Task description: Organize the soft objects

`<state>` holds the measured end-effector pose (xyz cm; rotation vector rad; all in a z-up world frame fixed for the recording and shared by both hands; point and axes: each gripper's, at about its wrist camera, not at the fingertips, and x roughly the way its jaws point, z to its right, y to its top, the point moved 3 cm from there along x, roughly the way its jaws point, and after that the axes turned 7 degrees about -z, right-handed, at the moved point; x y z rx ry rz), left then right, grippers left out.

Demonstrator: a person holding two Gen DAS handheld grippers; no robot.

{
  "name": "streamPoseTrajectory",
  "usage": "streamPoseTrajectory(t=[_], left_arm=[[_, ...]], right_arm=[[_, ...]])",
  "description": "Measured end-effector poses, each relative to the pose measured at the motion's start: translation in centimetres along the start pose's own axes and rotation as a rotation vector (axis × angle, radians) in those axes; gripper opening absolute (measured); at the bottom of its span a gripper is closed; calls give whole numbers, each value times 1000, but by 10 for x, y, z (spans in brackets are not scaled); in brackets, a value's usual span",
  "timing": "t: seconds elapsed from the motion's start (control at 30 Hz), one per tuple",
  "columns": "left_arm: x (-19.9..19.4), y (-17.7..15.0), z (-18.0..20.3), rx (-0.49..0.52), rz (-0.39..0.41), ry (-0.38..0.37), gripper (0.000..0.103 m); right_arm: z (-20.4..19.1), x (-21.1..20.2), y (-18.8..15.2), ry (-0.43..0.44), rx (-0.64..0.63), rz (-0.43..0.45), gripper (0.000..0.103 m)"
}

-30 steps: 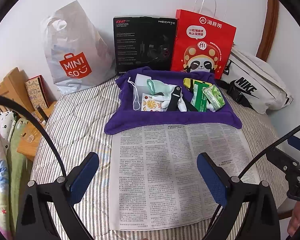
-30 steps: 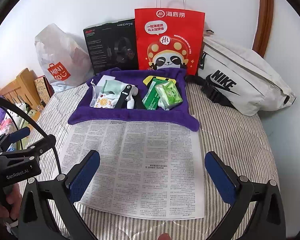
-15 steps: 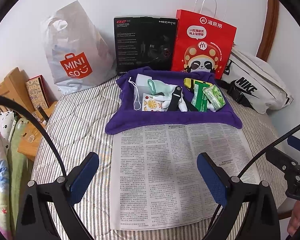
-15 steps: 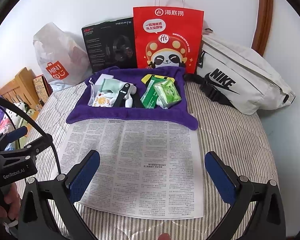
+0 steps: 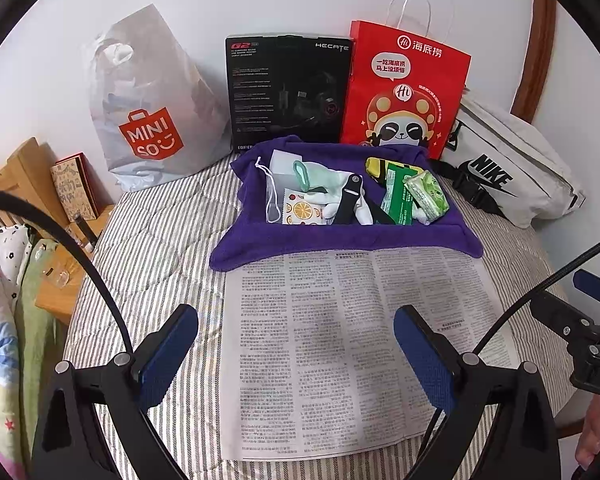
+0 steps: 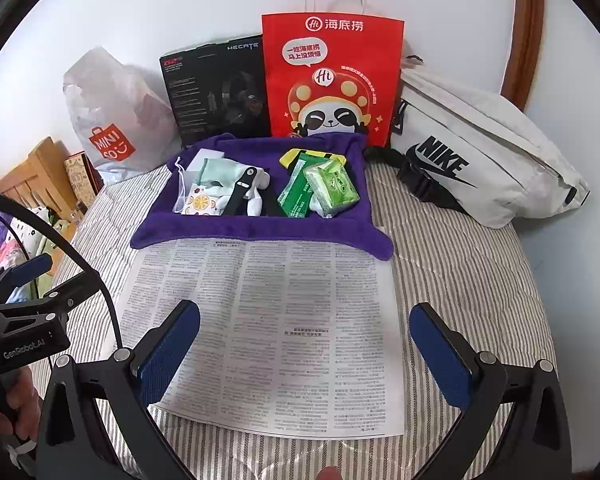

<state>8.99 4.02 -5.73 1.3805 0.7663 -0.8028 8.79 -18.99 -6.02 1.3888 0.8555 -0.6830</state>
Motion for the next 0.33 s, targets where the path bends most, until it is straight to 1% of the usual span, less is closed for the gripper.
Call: streamPoseTrajectory(t=[0.23,0.33], left_arm=[[3,3,-2,5,-2,-5,99],[3,3,-3,10,11,-3,99]], right_arm=[[0,-1,1,0,-6,2,103],[-1,-1,1,0,-4,3,103]])
